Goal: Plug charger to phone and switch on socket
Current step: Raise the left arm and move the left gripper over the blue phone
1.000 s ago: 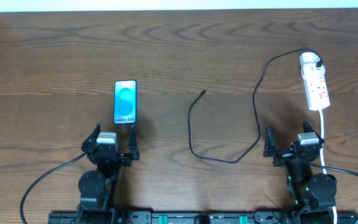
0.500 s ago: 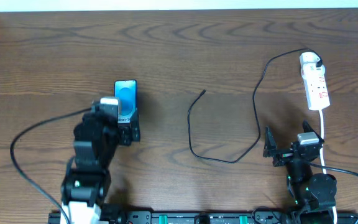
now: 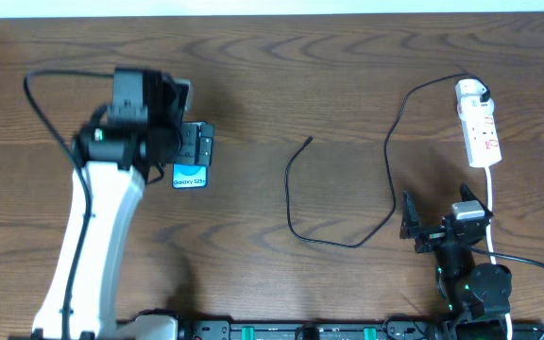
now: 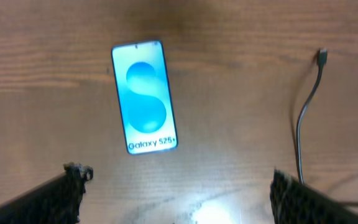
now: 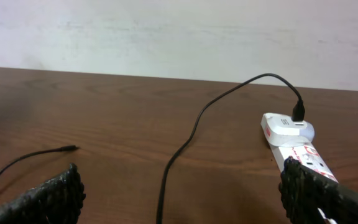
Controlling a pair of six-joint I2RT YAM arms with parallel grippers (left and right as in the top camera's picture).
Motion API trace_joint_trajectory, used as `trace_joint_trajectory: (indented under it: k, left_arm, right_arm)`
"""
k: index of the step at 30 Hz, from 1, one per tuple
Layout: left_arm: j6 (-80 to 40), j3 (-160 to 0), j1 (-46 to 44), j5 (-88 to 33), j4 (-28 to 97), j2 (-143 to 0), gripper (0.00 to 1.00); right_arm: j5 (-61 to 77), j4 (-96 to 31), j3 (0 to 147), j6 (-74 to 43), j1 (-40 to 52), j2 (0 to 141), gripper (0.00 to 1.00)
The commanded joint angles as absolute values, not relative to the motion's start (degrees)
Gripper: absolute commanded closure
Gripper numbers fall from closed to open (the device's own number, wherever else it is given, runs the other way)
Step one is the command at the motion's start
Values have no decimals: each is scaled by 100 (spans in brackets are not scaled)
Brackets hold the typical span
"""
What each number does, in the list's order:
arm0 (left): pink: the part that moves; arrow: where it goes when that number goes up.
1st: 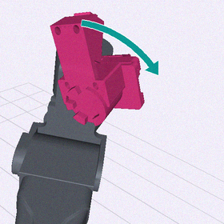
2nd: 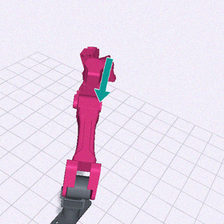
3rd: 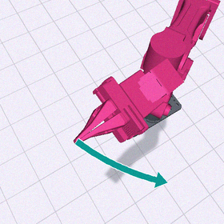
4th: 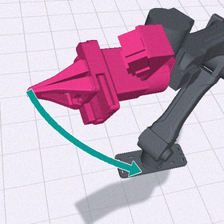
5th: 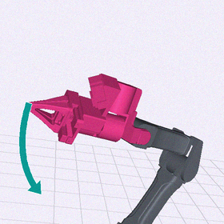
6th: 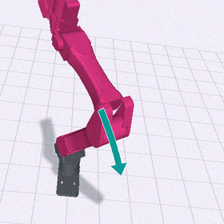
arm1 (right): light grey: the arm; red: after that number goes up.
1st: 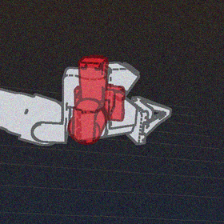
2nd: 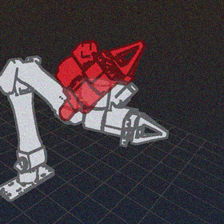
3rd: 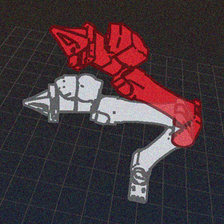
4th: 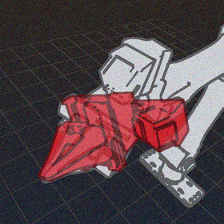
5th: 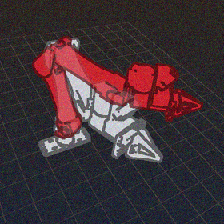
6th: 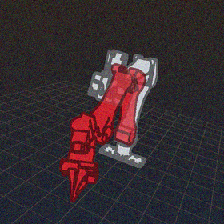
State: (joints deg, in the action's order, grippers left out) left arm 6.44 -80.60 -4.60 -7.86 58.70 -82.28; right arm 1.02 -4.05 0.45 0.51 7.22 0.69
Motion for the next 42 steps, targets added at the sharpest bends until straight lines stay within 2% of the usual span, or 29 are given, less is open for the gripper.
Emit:
trace_joint_trajectory:
  k: [1,22,30,37,42]
  left_arm:
    - [792,-9019,-440,-858,6405,-8809,5]
    - [766,-9056,-438,-777,6108,-9105,5]
    - [377,-9107,-370,-355,5905,-9347,4]
    - [270,-9564,-204,-381,6064,-9754,0]
    - [272,-10184,-193,-379,6434,-10294,2]
  right_arm:
    - [56,-429,30,93,755,32,1]
    - [54,-429,30,93,755,34,1]
    - [56,-429,30,93,755,34,1]
    - [54,-429,32,93,755,34,1]
    - [54,-429,30,93,755,32,1]
